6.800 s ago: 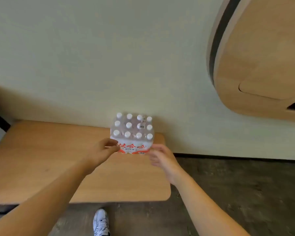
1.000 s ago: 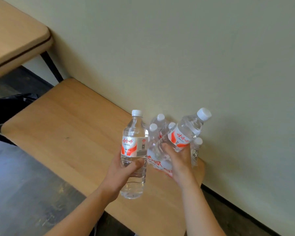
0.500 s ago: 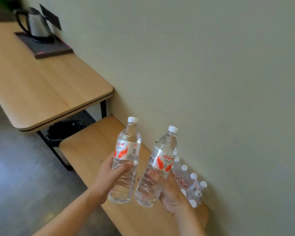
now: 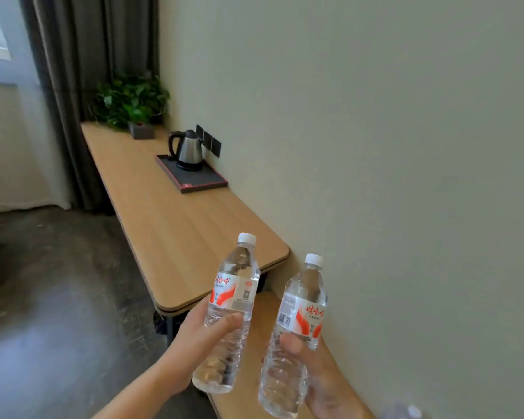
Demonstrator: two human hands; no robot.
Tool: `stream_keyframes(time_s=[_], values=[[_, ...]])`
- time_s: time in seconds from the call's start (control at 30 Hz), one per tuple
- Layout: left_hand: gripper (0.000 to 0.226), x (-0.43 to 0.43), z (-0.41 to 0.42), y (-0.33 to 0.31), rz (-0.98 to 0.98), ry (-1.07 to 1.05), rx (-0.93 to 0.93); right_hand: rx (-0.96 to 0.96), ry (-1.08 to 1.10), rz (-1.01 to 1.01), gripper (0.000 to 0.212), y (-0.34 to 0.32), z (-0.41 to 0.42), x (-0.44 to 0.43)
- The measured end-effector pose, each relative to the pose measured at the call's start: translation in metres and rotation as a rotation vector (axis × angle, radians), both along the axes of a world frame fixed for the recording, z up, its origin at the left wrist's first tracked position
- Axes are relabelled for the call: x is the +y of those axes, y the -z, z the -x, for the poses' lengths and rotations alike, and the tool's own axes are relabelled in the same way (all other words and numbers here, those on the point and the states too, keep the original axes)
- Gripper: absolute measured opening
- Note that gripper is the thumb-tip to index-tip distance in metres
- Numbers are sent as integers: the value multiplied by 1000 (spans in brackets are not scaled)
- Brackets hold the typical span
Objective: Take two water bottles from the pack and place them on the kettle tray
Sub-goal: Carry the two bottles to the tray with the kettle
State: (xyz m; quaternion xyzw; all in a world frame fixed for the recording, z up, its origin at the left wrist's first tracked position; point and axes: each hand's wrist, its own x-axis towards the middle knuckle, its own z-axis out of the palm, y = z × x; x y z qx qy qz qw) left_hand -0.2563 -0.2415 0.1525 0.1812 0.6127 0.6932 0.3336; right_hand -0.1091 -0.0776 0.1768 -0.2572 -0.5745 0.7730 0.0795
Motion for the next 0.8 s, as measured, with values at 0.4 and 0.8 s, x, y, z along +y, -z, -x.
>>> stream_keyframes(time_s=[0.4,0.8], values=[[59,-55,189,-11,5,-167,59,125,-161,51,69,4,228,-43],[59,-65,458,-10,122,-160,77,135,-143,106,41,20,513,-42]])
